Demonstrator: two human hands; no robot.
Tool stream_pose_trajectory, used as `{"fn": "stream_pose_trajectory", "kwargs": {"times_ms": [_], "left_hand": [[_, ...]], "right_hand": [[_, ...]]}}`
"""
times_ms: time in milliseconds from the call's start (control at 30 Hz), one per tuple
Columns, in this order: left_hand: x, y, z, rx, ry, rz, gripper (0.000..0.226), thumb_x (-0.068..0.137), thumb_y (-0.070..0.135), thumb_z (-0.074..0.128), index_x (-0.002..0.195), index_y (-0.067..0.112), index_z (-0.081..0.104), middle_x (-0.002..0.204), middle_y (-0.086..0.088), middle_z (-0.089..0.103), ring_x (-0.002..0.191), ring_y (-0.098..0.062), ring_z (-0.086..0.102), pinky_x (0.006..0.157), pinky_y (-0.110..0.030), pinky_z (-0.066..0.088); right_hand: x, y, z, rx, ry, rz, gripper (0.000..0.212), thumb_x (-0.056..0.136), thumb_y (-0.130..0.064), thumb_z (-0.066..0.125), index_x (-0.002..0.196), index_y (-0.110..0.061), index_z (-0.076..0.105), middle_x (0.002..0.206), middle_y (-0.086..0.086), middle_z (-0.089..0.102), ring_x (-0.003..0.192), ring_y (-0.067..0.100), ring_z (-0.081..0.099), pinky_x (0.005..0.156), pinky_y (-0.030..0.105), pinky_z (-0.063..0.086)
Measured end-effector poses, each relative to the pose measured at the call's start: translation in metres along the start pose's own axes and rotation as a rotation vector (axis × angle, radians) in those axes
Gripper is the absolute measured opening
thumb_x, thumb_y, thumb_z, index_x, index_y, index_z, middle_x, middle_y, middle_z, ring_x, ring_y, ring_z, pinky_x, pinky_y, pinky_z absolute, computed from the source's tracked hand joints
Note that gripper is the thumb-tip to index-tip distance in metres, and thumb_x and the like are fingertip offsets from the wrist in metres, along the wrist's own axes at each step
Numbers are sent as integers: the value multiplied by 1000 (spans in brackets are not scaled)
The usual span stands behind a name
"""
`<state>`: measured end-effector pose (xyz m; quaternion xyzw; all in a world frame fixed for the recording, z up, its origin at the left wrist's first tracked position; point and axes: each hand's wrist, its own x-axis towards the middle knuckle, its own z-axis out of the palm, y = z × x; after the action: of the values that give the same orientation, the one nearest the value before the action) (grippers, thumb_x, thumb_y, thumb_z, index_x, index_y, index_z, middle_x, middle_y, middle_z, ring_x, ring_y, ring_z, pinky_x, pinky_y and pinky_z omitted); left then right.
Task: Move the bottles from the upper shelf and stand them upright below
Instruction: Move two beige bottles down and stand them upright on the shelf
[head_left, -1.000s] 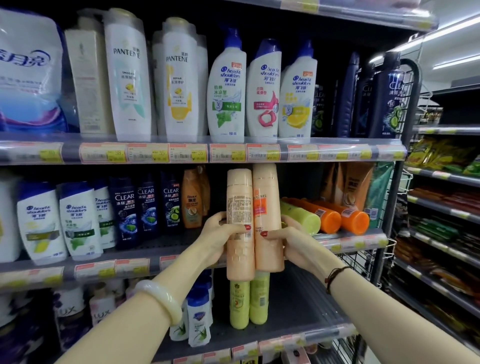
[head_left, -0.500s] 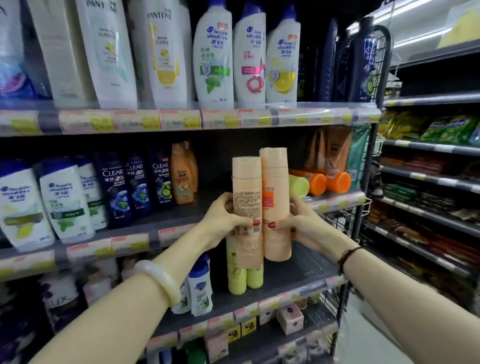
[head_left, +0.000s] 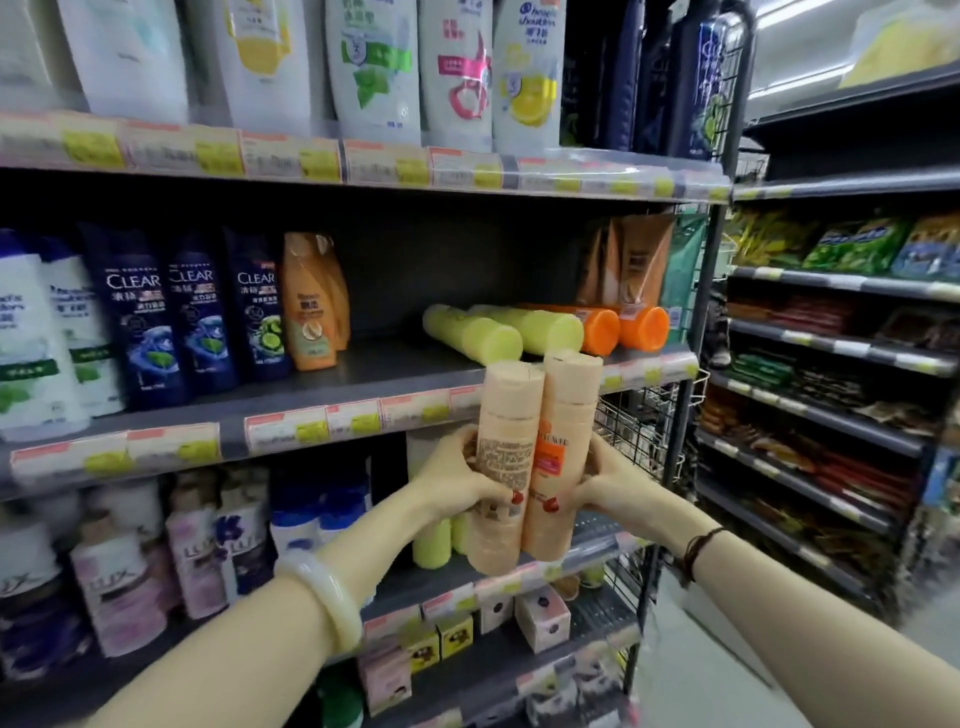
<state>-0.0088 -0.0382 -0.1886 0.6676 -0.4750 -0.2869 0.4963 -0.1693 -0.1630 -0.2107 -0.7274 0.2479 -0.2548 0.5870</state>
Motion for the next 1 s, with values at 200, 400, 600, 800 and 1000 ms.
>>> {"fn": "stream_pose_trajectory", "kwargs": {"times_ms": [200, 400, 600, 800, 1000], "left_hand": [[29, -35, 37, 32, 48, -34, 63, 60, 1, 82, 114, 15, 54, 118, -1, 64, 112, -15, 59, 96, -32, 48], [62, -54, 69, 67, 113, -35, 74, 63, -1, 80, 129, 12, 50, 124, -4, 62, 114, -16, 57, 88, -25, 46], [96, -75, 94, 59, 183, -42, 84, 59, -2, 81, 133, 17, 45, 129, -3, 60, 121, -20, 55, 99, -36, 46], [123, -88, 102, 29, 280, -62, 70, 61, -5, 80, 123, 9, 51, 113, -3, 63, 107, -17, 59, 83, -25, 45], [139, -100, 111, 35, 391, -78, 73, 63, -7, 77, 129, 7, 48, 124, -8, 62, 115, -22, 59, 80, -25, 47]], "right_hand": [[23, 41, -28, -85, 0, 7, 74, 61, 20, 68, 117, -25, 48, 110, 3, 66, 105, 20, 64, 80, 35, 58], [49, 75, -52, -81, 6, 15, 73, 65, 17, 70, 123, -20, 45, 113, 5, 66, 107, 22, 62, 88, 41, 55], [81, 109, -76, -118, -1, -6, 69, 62, 20, 68, 118, -14, 50, 102, 1, 68, 97, 17, 63, 68, 21, 53], [117, 139, -84, -28, -32, -24, 75, 51, 10, 77, 115, -19, 51, 116, 12, 67, 111, 26, 63, 94, 47, 53], [152, 158, -84, 6, -85, -45, 88, 39, 1, 77, 123, -11, 51, 116, 12, 68, 110, 26, 64, 93, 49, 54]]}}
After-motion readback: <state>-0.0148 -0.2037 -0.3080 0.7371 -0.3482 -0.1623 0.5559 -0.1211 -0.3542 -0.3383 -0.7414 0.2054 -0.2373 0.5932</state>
